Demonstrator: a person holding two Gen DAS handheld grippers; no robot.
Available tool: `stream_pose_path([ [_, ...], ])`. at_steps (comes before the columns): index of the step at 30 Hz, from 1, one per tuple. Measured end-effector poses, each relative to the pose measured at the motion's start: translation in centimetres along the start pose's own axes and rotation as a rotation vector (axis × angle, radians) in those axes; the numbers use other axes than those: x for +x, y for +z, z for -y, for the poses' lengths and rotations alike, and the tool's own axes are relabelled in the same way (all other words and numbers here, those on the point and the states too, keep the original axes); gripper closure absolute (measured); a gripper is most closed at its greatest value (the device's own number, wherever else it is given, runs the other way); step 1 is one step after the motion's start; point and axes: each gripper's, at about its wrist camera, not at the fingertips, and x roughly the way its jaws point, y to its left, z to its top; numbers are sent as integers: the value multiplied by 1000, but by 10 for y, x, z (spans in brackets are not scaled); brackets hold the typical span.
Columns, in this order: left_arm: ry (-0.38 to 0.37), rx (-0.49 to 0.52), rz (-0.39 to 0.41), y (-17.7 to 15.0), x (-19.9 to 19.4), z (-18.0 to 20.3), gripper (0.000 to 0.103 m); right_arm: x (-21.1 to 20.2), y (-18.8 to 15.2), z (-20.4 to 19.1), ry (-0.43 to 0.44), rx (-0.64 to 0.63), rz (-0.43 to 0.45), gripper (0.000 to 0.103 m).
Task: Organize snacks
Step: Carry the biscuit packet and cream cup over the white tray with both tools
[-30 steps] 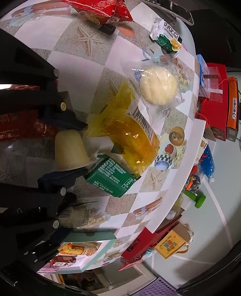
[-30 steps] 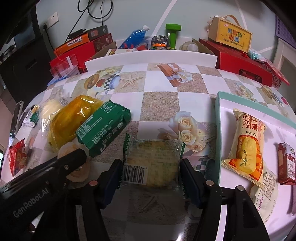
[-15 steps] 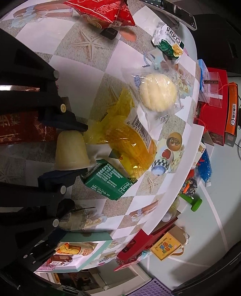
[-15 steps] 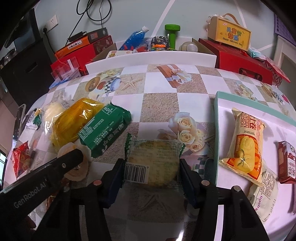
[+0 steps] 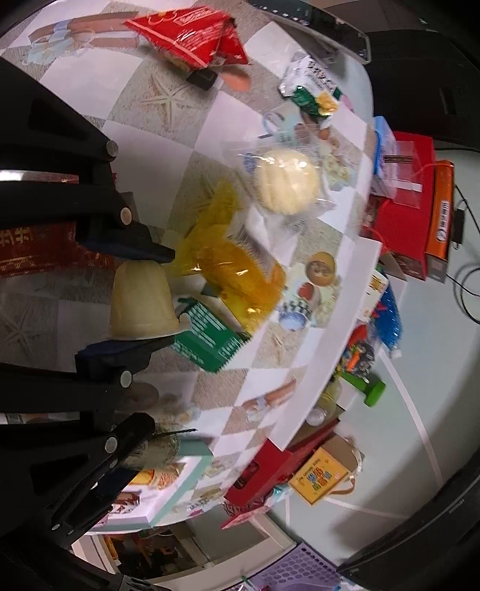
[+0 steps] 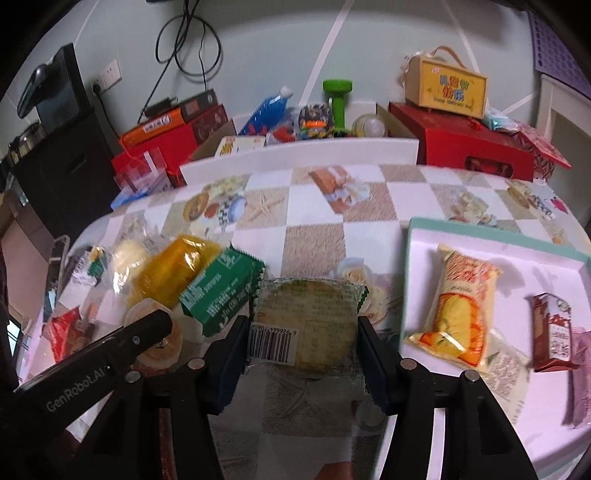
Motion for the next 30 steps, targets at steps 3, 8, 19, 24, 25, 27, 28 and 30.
stream_pose_path([
  [3, -8, 10, 26, 2, -9, 5, 64, -10, 3, 3, 2, 7, 23, 43],
  [8, -21, 35, 60, 4, -22, 17, 64, -18, 4, 9, 6, 21, 37, 43],
  [19, -74, 115, 71, -3, -27, 59, 64, -43, 8, 61, -62, 120, 87, 43],
  [24, -130, 184, 52, -13, -22, 93, 64, -59, 6, 105, -146, 197, 107, 43],
  [25, -144, 206, 46, -17, -21, 104, 64, -63, 5, 115, -162, 217, 112, 43],
  [27, -161, 237, 40, -21, -19, 117, 64, -70, 3, 134, -187, 253, 121, 43],
  [28, -172, 257, 35, -24, -19, 126, 64, -73, 2, 140, -197, 266, 124, 43],
  [30, -194, 299, 22, -32, -15, 143, 64, -79, -2, 160, -234, 304, 130, 43],
])
